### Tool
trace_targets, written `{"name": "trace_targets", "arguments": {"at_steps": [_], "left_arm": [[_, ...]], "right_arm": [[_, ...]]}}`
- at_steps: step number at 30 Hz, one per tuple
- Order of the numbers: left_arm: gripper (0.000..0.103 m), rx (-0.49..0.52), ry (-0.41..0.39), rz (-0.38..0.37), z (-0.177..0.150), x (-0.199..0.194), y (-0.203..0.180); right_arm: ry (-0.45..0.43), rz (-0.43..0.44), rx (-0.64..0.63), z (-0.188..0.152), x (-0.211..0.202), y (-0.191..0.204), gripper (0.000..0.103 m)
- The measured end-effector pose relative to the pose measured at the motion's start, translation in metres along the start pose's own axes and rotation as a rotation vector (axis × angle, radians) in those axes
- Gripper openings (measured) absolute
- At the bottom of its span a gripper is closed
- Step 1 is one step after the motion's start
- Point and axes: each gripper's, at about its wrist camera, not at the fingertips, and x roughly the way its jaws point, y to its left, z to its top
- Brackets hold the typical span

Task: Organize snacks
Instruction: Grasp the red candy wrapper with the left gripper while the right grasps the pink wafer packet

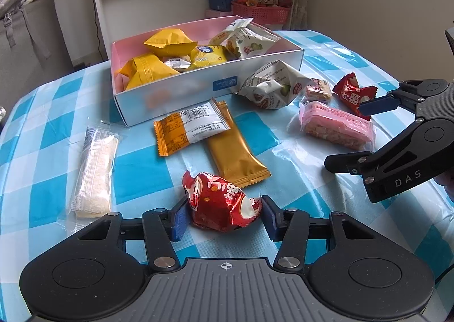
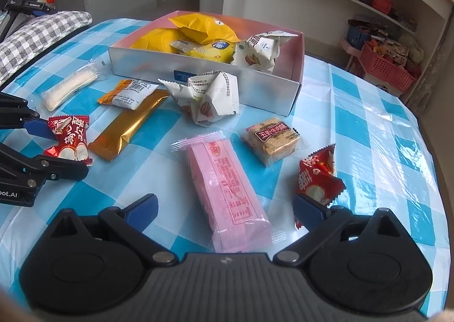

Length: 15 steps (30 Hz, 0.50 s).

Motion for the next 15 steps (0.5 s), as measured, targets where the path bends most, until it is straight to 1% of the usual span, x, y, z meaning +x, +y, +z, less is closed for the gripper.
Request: {"name": "trace_targets", "arguments": {"at_steps": [10, 12, 14, 15], "left_arm": [[0.047, -0.015, 0.001, -0.002, 0.002, -0.003, 0.006], [0.047, -0.017, 0.001, -0.002, 0.003, -0.003, 0.007], [0.047, -0.016, 0.002, -0.003, 0.003, -0.004, 0.008], [0.047, -0.016, 0.002, -0.002, 0.003, -0.004, 0.008]], "right_arm": [[0.002, 0.012, 0.001, 0.008, 0.005, 0.002, 0.090], [0.005, 0.018, 0.005, 0.010, 0.006, 0.003, 0.087], [0.006, 0.025, 0.007, 0.012, 0.006, 0.003, 0.079], [0.007, 0.030, 0.007, 0.012, 0.006, 0.004, 0.077]]}}
